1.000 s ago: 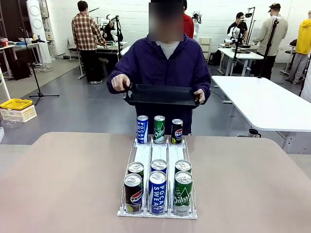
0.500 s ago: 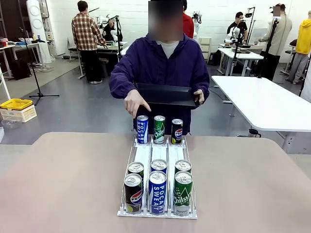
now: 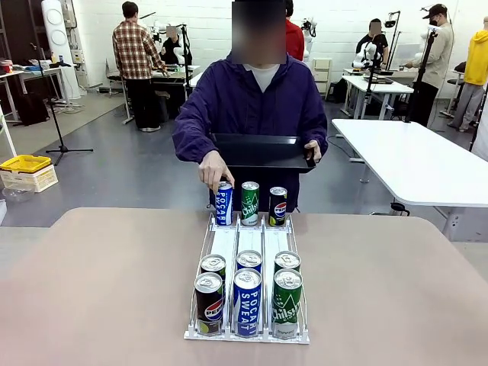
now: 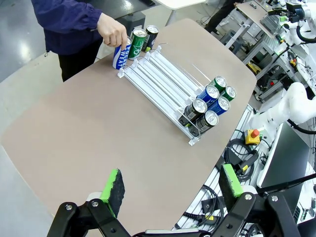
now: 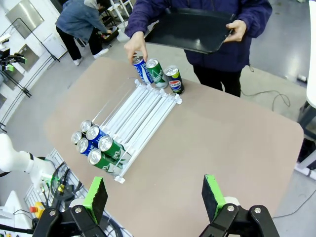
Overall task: Retrieve and hand over the desired beverage to the person.
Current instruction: Pick up a can of the same type that the person held from the Automatic Can Dispenser.
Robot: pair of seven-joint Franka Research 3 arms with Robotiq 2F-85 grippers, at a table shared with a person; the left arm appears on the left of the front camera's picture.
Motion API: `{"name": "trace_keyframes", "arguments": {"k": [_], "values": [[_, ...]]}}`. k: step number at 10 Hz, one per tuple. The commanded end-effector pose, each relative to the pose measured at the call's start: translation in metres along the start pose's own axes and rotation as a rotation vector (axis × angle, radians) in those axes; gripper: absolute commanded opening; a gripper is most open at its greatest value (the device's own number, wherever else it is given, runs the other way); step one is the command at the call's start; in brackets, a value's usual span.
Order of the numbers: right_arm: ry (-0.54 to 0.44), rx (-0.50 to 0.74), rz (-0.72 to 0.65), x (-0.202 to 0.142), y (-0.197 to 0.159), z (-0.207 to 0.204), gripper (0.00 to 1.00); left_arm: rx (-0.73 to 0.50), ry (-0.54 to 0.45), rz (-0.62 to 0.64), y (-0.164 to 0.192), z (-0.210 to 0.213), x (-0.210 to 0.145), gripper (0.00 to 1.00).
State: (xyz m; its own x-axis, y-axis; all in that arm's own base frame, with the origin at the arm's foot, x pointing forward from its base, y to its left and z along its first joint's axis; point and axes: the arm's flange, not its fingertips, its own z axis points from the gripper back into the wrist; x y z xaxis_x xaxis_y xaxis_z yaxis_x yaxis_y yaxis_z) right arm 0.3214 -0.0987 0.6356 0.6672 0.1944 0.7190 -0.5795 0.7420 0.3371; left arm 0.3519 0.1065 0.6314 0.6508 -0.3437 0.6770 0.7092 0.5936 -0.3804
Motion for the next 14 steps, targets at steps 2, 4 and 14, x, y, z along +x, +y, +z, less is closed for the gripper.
{"name": "trace_keyframes", "arguments": {"k": [2,4,14], "values": [[-0.018,0.029,0.007,0.0027,-0.0012,-0.0014,1.00,-0.016,-0.013,-0.020,0.0012,0.0018,0.0001,1.00],[-0.018,0.029,0.007,0.0027,-0.0012,-0.0014,1.00,-0.016,-0.013,-0.020,0.0012,0.0018,0.0001,1.00],[-0.018,0.029,0.007,0.0027,-0.0012,-0.0014,1.00,-0.016,-0.013,-0.020,0.0012,0.0018,0.0001,1.00]]}}
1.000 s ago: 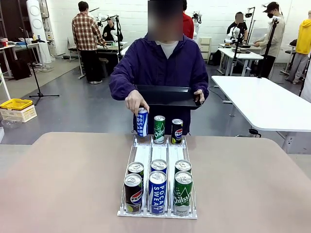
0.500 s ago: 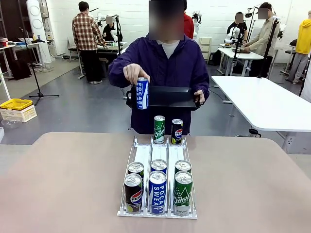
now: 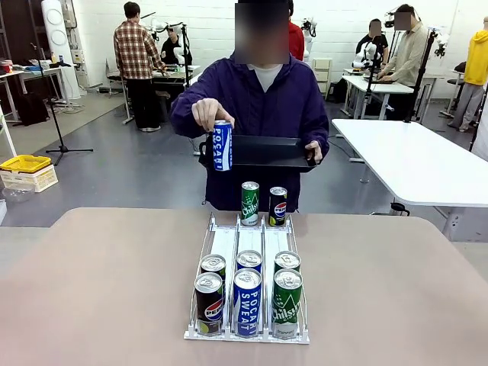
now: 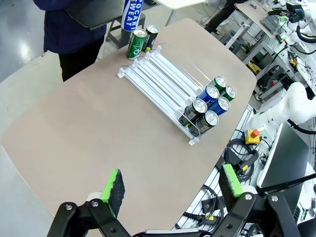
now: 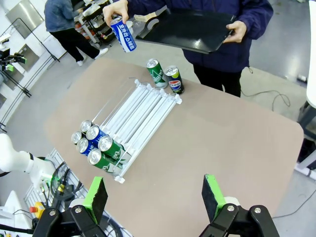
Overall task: Retrieve and hand over the desired beverage to the person.
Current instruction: Pick up a can of the same type that the person held from the Automatic Can Dispenser.
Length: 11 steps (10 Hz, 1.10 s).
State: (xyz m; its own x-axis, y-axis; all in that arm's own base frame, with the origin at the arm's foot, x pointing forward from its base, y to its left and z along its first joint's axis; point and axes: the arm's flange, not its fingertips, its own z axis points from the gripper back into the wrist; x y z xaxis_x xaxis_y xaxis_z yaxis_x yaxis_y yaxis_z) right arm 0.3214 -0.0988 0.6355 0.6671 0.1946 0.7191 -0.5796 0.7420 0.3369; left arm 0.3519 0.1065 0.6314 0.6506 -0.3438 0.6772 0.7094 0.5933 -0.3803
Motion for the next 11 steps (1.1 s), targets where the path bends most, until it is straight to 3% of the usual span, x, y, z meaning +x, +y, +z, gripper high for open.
{"name": "trace_keyframes", "arguments": {"k": [1,11], "values": [[-0.018,0.029,0.006,0.0027,-0.0012,-0.0014,1.00,-0.016,-0.013,-0.020,0.0012,0.0019,0.0001,1.00],[-0.018,0.029,0.006,0.0027,-0.0012,-0.0014,1.00,-0.016,-0.013,-0.020,0.0012,0.0019,0.0001,1.00]]}}
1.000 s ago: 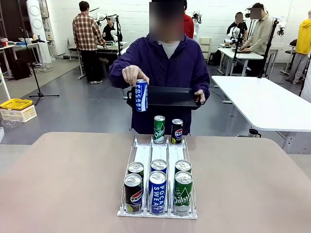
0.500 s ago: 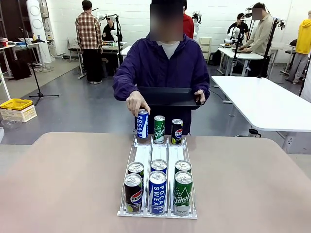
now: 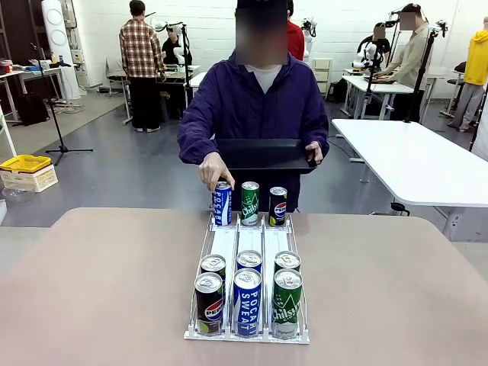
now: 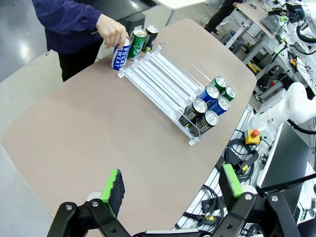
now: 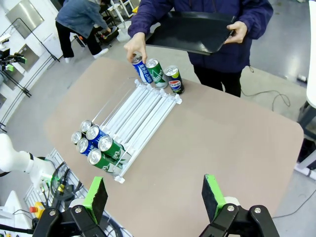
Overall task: Retrieve and hand over the desired beverage to the person.
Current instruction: Pick up a can of the same type that the person held from the Automatic Can Dispenser.
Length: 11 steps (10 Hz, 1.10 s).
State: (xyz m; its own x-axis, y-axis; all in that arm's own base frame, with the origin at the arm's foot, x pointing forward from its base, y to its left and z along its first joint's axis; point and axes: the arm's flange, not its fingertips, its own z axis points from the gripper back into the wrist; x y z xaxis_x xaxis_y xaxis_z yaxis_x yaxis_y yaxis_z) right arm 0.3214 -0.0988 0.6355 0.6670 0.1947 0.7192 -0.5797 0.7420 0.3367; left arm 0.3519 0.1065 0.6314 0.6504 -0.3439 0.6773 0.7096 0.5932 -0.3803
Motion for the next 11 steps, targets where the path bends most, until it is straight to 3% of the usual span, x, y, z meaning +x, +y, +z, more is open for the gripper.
{"name": "trace_keyframes", "arguments": {"k": [1,7,9,11], "values": [[-0.018,0.029,0.006,0.003,-0.001,-0.001,1.00,-0.016,-0.012,-0.020,0.001,0.002,0.000,1.00],[-0.018,0.029,0.006,0.003,-0.001,-0.001,1.00,0.000,0.000,0.000,0.000,0.000,0.000,1.00],[-0.018,0.029,0.006,0.003,-0.001,-0.001,1.00,0.097,0.216,-0.118,-0.072,-0.051,0.024,1.00],[-0.018,0.029,0.006,0.003,-0.001,-0.001,1.00,0.081,0.375,-0.035,-0.140,-0.112,0.048,1.00]]}}
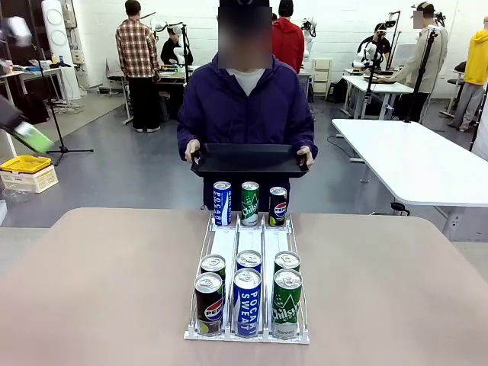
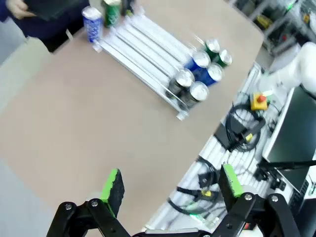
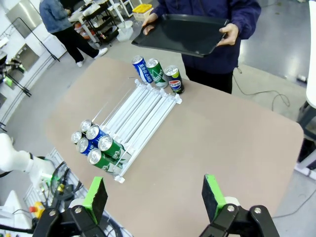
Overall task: Retrieve and hand over the desired beverage to the person.
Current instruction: Pick up a can of the same type that the person held from the Automatic Can Dispenser.
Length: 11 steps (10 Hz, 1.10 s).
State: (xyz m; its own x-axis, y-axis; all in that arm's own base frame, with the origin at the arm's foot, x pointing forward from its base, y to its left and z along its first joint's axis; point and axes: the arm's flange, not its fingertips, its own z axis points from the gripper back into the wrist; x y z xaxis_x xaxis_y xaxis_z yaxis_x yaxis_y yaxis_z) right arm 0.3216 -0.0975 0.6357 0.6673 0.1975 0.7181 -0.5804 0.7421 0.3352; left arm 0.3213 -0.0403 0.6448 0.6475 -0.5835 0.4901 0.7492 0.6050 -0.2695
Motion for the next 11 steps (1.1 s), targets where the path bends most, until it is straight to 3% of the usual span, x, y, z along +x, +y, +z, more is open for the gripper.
{"name": "trace_keyframes", "arguments": {"k": [1,3,4,6,10,11], "values": [[-0.020,0.030,0.005,0.002,-0.002,-0.001,1.00,0.070,0.032,0.157,-0.065,-0.044,0.036,1.00],[-0.020,0.030,0.005,0.002,-0.002,-0.001,1.00,0.248,0.017,0.298,-0.137,-0.109,0.053,1.00],[-0.020,0.030,0.005,0.002,-0.002,-0.001,1.00,0.317,-0.017,0.343,-0.151,-0.144,0.068,1.00],[-0.020,0.030,0.005,0.002,-0.002,-0.001,1.00,0.406,-0.007,0.392,-0.162,-0.198,0.088,1.00],[-0.020,0.030,0.005,0.002,-0.002,-0.001,1.00,0.294,0.112,0.361,-0.168,-0.217,0.099,1.00],[-0.020,0.030,0.005,0.002,-0.002,-0.001,1.00,0.367,0.031,0.367,-0.171,-0.231,0.092,1.00]]}}
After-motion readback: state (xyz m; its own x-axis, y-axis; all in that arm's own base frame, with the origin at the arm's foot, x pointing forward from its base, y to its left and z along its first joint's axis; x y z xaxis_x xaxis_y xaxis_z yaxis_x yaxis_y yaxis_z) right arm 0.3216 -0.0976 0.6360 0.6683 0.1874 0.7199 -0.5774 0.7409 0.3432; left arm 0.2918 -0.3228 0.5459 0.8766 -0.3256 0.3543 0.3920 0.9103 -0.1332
